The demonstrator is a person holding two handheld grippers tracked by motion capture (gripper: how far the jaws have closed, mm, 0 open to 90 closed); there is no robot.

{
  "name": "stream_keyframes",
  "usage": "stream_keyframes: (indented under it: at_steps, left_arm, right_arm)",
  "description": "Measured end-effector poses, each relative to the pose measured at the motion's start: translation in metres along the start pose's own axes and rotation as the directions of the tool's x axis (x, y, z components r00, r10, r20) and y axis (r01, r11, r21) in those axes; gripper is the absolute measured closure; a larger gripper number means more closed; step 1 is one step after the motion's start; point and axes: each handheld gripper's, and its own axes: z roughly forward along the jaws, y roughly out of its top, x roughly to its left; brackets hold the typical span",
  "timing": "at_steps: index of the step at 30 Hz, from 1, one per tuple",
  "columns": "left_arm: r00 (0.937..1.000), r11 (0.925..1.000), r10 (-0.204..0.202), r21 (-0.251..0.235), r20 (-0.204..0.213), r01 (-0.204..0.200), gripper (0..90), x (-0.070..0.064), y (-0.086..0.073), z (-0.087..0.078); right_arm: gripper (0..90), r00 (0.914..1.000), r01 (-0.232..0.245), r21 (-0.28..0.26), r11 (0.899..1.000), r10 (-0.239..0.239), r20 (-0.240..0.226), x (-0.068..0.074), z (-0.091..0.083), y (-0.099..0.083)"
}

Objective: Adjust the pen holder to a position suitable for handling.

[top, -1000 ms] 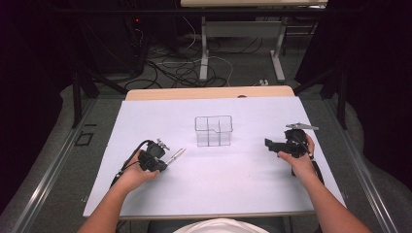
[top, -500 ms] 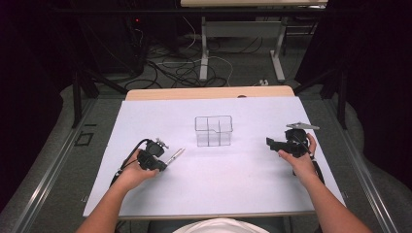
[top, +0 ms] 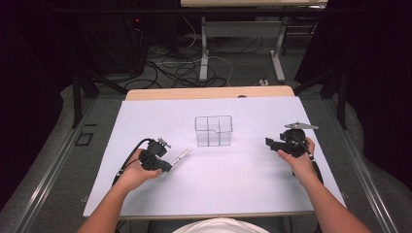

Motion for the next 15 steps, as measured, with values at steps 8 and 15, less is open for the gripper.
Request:
stream_keyframes:
  at_steps: [8,15]
  left_arm:
    - [0.9992,0.9996,0.026,-0.012,0.031,-0.025,80.3,-0.009,0.005,0.000]
    - [0.9986,0.9997,0.024,-0.009,0.048,-0.023,80.3,-0.015,0.008,0.002]
  right_arm:
    - [36.1,0.9964,0.064,0.007,0.998,-0.064,-0.056,0.011,0.002,0.001]
    - [33.8,0.9869,0.155,-0.005,0.988,-0.155,-0.046,0.025,-0.001,0.005]
